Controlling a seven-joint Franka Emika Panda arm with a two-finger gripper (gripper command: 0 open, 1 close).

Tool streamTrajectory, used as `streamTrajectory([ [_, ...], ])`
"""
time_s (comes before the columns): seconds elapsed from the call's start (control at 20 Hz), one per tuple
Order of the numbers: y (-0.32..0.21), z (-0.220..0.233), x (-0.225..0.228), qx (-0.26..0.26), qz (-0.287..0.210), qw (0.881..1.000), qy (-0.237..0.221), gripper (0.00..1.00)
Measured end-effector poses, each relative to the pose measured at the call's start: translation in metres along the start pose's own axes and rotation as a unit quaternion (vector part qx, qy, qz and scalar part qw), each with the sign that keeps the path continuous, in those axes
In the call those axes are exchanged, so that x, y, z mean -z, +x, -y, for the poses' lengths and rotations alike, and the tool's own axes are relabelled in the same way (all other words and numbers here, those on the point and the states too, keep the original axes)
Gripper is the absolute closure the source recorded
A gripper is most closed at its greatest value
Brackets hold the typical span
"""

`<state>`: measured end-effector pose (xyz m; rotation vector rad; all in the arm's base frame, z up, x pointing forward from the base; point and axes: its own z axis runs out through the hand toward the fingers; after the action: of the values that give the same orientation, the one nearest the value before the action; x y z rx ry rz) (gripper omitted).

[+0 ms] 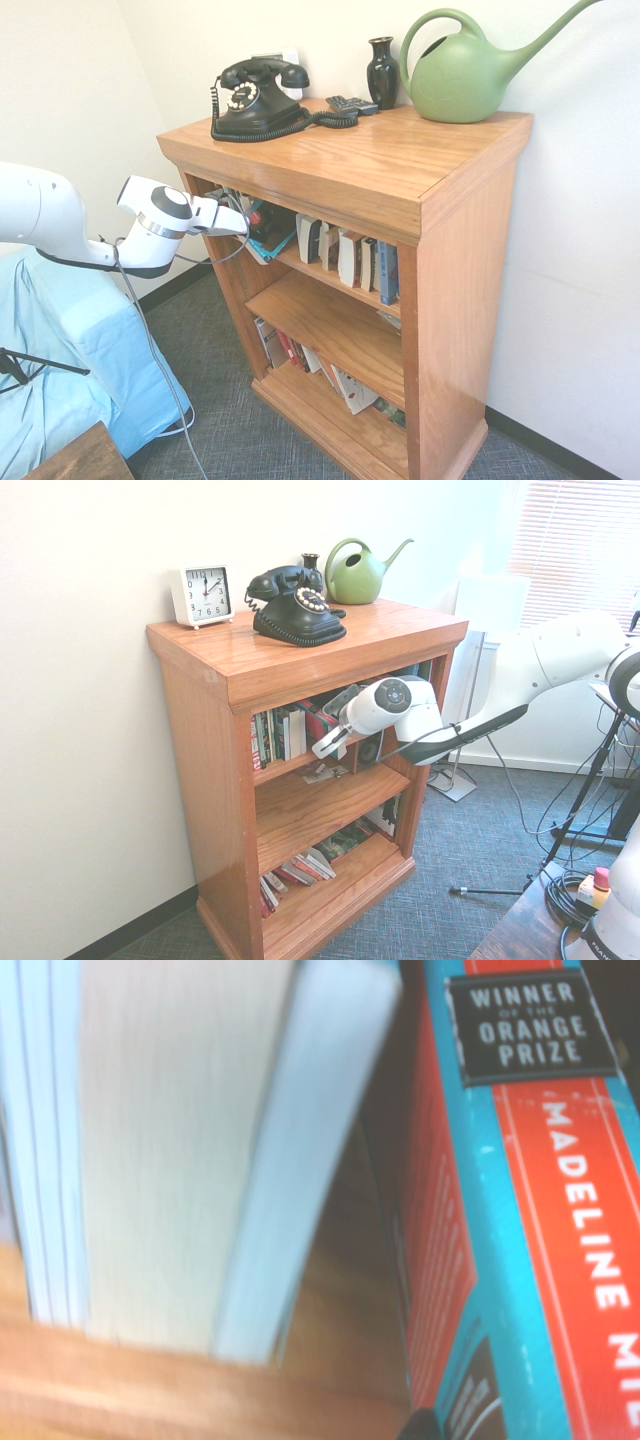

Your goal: Organize the shelf

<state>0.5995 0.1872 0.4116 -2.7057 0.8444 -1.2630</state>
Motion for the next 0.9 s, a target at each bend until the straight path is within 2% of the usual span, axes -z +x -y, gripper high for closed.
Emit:
streamTrajectory([
  [0.45,0.0079,0.0121,-0.0033,-0.028,0.029,0.999,0.002,1.0],
  [0.5,0.0079,0.0121,-0.0033,-0.028,0.029,0.999,0.002,0.0],
  [0.9,0.0075,0.0116,-0.0029,-0.026,0.028,0.999,0.002,0.0],
])
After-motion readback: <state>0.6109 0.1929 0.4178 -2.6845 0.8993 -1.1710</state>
